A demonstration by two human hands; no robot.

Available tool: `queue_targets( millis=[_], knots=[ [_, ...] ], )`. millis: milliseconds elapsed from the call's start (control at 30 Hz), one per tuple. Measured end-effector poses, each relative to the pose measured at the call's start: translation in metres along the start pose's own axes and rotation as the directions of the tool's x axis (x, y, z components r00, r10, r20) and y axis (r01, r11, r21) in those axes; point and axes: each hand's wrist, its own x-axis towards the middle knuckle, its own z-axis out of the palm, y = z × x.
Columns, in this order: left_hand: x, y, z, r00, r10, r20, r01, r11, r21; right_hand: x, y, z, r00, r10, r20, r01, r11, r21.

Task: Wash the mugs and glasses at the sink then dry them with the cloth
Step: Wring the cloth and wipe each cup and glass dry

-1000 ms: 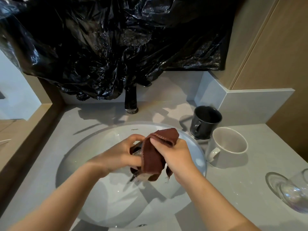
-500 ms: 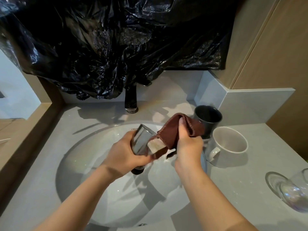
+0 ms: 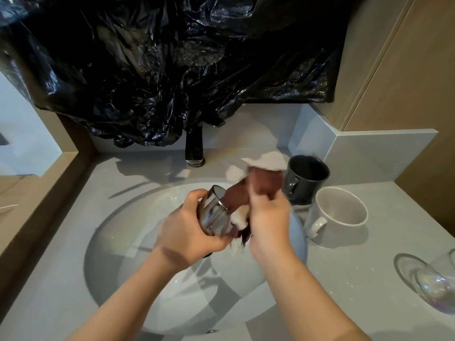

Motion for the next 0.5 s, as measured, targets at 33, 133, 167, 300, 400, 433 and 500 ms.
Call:
queue_targets(
  millis=[33, 133, 167, 300, 400, 433, 500],
  knots=[
    [0.000, -0.002, 0.000, 0.999, -0.045, 0.024, 0.048, 0.993, -0.108, 0.004, -0.004, -0.004, 0.998, 0.043, -0.046, -0.037, 0.992, 0.124],
    [0.003, -0.007, -0.002, 0.991, -0.118, 0.064, 0.134, 0.864, -0.485, 0.002, -0.015, -0.020, 0.993, 0.081, 0.090, -0.092, 0.989, 0.115],
    [0.006, -0.008, -0.002, 0.990, -0.136, 0.046, 0.138, 0.814, -0.564, -0.005, -0.015, -0.022, 0.978, 0.108, 0.177, -0.117, 0.992, 0.042],
    [0.010, 0.007, 0.006, 0.991, -0.136, -0.010, 0.091, 0.714, -0.695, -0.033, 0.006, -0.012, 0.851, 0.103, 0.514, -0.027, 0.988, -0.153],
    [0.009, 0.013, 0.001, 0.993, -0.120, 0.020, 0.104, 0.748, -0.656, -0.030, 0.007, -0.012, 0.852, 0.134, 0.506, -0.026, 0.976, -0.215],
    [0.011, 0.012, -0.003, 0.992, -0.112, 0.061, 0.125, 0.761, -0.637, -0.026, 0.007, -0.013, 0.861, 0.185, 0.475, -0.072, 0.966, -0.246],
    [0.014, 0.009, -0.011, 0.982, -0.108, 0.153, 0.178, 0.792, -0.584, -0.020, 0.008, -0.016, 0.854, 0.255, 0.453, -0.127, 0.948, -0.293]
  ],
)
